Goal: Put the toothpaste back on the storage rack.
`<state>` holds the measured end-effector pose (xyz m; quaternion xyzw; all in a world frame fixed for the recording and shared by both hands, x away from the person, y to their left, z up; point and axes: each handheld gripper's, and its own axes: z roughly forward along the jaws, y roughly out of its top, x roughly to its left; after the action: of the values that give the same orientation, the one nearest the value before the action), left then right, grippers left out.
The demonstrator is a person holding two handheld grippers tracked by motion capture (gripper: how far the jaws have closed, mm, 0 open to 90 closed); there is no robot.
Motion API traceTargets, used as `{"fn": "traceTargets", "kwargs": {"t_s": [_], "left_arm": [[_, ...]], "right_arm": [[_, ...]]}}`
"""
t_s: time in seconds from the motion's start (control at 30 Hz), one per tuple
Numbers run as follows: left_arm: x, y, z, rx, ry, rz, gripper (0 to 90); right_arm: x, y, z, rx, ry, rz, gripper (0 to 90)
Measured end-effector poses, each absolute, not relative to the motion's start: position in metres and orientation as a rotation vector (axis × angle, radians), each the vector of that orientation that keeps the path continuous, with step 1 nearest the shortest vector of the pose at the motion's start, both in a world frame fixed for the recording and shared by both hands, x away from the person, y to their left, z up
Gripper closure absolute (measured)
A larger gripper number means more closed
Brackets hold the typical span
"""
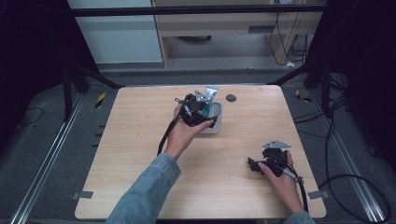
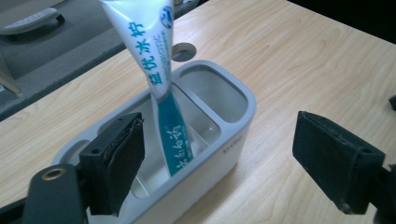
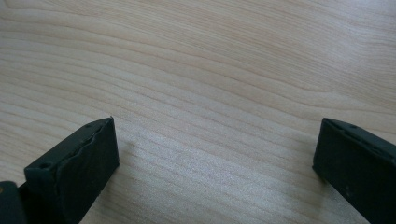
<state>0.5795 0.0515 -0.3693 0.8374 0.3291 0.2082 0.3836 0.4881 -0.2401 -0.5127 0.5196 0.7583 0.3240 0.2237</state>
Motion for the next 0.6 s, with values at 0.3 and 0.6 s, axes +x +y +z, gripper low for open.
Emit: {"fn": "traceTargets", "kwargs": {"t_s": [0.3,0.6], "left_arm": [[0.57,0.052,-0.368,2.171,0.817,0.52,13.4],[0.566,0.062,-0.364,2.163,0.817,0.487,9.9]], "right_arm": [[0.488,-0.24,-0.513,1.432,2.094,0.893,0.4],[0.488,-0.24,-0.513,1.432,2.094,0.893,0.4]]}}
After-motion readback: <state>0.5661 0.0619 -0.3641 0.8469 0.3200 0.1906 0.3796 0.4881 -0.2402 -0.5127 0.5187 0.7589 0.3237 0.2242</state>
